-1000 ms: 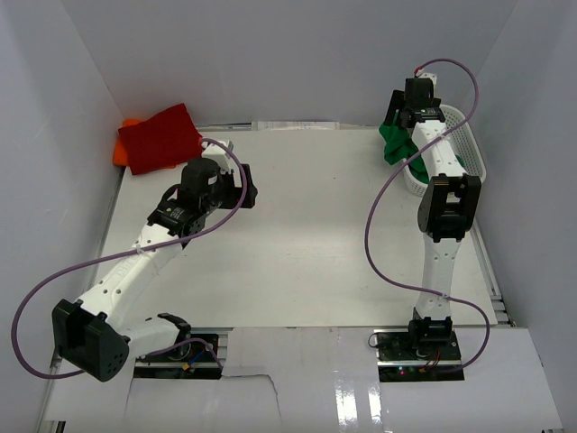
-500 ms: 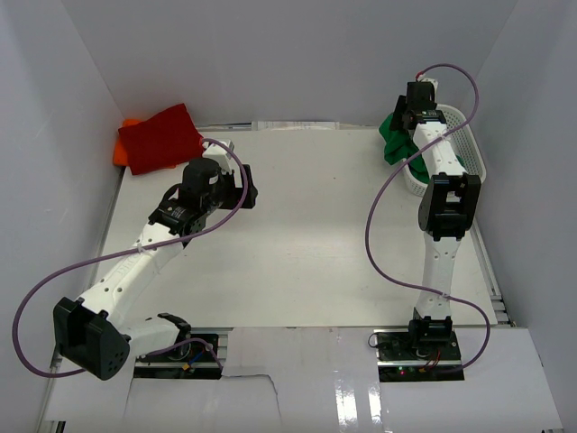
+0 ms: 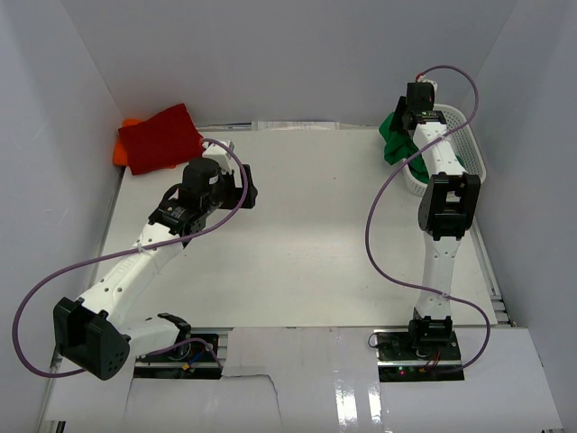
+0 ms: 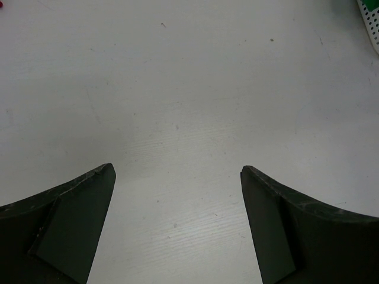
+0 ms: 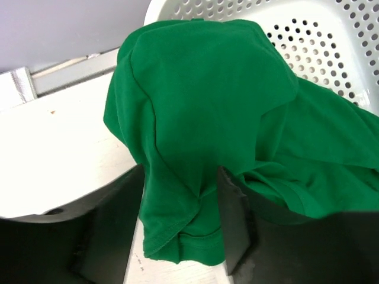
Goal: Fold and stack the t-shirts
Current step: Grab crumpled tshirt from bin with the right arm, then move the tshirt to the center of the board
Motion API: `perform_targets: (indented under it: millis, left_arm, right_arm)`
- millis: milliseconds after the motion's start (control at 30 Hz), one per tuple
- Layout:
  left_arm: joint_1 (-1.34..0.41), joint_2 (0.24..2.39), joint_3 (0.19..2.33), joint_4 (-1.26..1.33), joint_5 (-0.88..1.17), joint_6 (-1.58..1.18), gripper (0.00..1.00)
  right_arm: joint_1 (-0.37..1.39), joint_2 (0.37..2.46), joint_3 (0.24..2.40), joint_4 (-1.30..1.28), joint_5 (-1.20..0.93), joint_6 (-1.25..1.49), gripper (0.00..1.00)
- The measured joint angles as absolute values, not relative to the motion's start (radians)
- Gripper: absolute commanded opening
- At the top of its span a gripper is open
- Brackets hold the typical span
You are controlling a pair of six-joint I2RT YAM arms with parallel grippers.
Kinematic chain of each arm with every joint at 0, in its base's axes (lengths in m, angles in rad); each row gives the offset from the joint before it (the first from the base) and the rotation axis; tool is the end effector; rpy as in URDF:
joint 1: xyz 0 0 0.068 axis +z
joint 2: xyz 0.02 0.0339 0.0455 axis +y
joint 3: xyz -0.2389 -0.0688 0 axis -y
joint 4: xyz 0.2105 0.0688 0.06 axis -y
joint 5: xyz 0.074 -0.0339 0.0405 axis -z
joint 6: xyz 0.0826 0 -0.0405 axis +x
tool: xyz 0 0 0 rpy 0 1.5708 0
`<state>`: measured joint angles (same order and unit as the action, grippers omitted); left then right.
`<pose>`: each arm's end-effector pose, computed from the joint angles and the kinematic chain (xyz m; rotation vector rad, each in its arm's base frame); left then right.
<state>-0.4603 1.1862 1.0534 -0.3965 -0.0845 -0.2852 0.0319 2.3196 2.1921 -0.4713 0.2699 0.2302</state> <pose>0.2556 -0.1190 0.2876 0.1340 2.1143 -0.3590 0.5264 -0.0052 0.2347 0.3651 2.1171 -0.1405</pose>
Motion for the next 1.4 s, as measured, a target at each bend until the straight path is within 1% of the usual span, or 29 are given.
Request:
perform_targets:
  millis: [67,100,200,300,333,367,400,733,900,1033,1167,1200,1233,1300,1333,1367,1400]
  left_arm:
    - [-0.46,1.186,1.053,-0.397,-0.086,-0.285,0.98]
    - [-0.46,1.186,1.053,-0.397,-0.086,-0.285,0.98]
    - [-0.46,1.186,1.053,-0.397,-0.088,-0.285,0.98]
    - [-0.46,1.186,1.053,-0.398,-0.089,-0.285,0.98]
    - [-0.46,1.187,1.053,-0.398,-0.089,-0.285,0.98]
    - [-0.46,1.187,1.053,-0.398,-0.089,-0.285,0.98]
    - [-0.46,1.188,1.053,-0.399,-0.089,-0.285,0.98]
    - [-0.46,1.188,1.053,-0.409,-0.089,-0.285,0.98]
    - [-0.46,1.188,1.053,-0.409,-0.089,-0.285,0.98]
    - [-0.46,1.188,1.053,-0.41,-0.089,-0.286,0.98]
    - [-0.46,1.188,1.053,-0.41,-0.09,-0.286,0.98]
    - [-0.46,1.188,1.053,-0.41,-0.09,-0.286,0.98]
    - [-0.46,1.188,1.053,-0.41,-0.09,-0.286,0.98]
    - [-0.46,1.188,1.053,-0.411,-0.094,-0.286,0.98]
    - [-0.46,1.187,1.053,-0.411,-0.097,-0.286,0.98]
    - [-0.46,1.186,1.053,-0.411,-0.099,-0.286,0.98]
    - [-0.46,1.185,1.053,-0.411,-0.104,-0.286,0.98]
  right_arm:
    - [0.032,2.326,2.192,-0.471,0.266,0.233,0.5]
    - [0.032,2.331,2.192,-0.471,0.265,0.233,0.46]
    - [0.031,2.351,2.192,-0.471,0.256,0.236,0.4]
    - [0.031,2.371,2.192,-0.472,0.246,0.239,0.4]
    - [0.03,2.375,2.192,-0.472,0.244,0.239,0.33]
    - [0.03,2.376,2.193,-0.471,0.243,0.239,0.12]
    - [0.029,2.376,2.193,-0.472,0.243,0.234,0.08]
    - [0.027,2.359,2.22,-0.478,0.187,0.227,0.08]
    - [0.031,2.261,2.222,-0.511,0.071,0.226,0.08]
    - [0.084,2.128,2.263,-0.558,-0.033,0.21,0.08]
    - [0.21,1.947,2.27,-0.582,-0.147,0.202,0.08]
    - [0.271,1.868,2.26,-0.584,-0.203,0.204,0.08]
    - [0.289,1.843,2.258,-0.588,-0.219,0.205,0.08]
    - [0.352,1.73,2.178,-0.56,-0.276,0.215,0.08]
    - [0.384,1.655,2.101,-0.543,-0.311,0.221,0.08]
    - [0.407,1.596,2.032,-0.535,-0.334,0.228,0.1]
    - [0.429,1.538,1.954,-0.525,-0.361,0.238,0.28]
